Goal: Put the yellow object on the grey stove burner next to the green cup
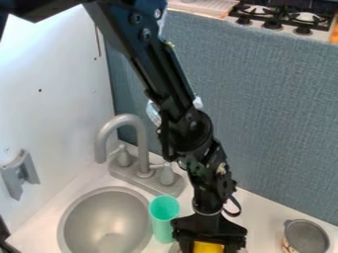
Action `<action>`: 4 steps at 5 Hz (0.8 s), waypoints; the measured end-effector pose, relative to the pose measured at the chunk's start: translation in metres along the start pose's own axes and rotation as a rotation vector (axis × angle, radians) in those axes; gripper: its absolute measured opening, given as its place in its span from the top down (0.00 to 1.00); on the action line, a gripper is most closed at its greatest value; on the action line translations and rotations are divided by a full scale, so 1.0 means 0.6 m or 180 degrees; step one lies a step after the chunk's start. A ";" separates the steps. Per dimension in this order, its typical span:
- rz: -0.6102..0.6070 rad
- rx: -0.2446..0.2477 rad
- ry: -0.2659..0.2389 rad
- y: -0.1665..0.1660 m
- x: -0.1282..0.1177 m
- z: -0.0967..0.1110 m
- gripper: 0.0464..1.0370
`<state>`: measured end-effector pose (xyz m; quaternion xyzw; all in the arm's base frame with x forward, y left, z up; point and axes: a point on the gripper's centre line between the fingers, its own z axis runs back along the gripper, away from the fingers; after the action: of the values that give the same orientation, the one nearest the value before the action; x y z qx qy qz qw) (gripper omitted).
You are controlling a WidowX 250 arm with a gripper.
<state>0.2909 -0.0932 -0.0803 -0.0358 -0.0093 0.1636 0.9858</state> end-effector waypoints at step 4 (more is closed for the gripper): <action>0.0119 -0.0201 -0.0432 -0.020 -0.050 0.096 0.04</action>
<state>0.2644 -0.1105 -0.0224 -0.0559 -0.0806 0.1836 0.9781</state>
